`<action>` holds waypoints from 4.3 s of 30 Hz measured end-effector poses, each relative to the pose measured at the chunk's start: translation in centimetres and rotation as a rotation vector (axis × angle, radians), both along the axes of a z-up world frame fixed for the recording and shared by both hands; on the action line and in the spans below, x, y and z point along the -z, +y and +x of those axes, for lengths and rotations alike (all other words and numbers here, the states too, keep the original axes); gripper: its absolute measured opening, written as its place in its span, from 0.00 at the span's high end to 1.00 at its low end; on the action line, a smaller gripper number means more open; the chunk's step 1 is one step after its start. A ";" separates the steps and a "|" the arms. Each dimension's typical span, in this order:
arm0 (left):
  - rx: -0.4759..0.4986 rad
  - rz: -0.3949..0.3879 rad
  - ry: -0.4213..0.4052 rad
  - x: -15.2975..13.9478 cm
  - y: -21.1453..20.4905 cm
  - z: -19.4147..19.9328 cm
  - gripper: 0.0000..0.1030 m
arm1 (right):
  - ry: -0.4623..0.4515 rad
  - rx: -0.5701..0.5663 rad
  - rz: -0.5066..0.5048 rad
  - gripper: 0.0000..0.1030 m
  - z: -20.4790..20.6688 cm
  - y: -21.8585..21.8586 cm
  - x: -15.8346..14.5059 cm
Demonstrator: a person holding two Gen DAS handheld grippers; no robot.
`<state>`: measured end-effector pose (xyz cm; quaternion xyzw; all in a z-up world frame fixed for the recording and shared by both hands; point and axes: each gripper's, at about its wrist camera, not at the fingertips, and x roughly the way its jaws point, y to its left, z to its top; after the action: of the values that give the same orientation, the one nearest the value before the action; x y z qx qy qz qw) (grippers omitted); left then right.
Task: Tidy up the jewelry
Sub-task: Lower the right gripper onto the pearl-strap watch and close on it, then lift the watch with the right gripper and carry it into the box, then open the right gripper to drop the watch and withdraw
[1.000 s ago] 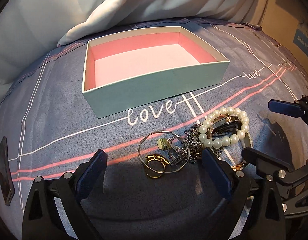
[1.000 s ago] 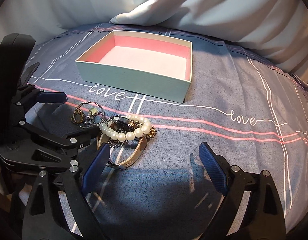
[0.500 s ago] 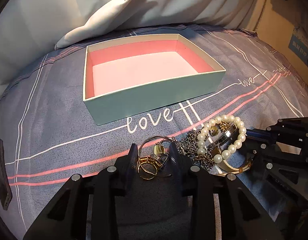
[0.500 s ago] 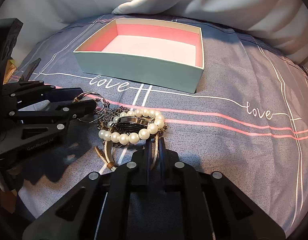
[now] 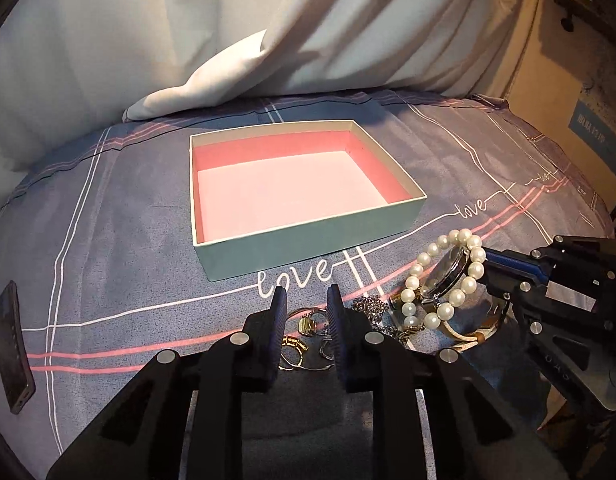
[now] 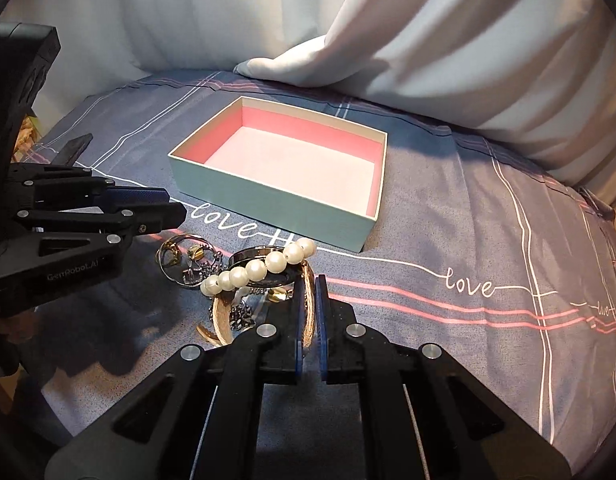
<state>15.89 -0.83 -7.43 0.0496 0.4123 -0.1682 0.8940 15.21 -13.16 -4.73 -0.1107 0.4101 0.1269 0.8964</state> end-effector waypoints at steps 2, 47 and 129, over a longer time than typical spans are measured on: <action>-0.002 0.000 0.000 0.1 -0.1 -0.1 0.80 | 0.021 -0.019 -0.029 0.94 0.4 0.5 0.1; 0.241 -0.091 -0.068 1.3 -4.0 -0.6 0.92 | 0.019 -0.141 -0.168 0.93 2.0 1.8 -2.9; -0.031 -0.086 -0.058 -2.1 0.0 2.4 0.06 | 0.013 0.083 0.013 0.28 4.2 -2.4 1.3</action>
<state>18.32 -0.82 -5.36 0.0095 0.3795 -0.1705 0.9093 19.40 -15.52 -5.98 -0.0871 0.4191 0.0928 0.8990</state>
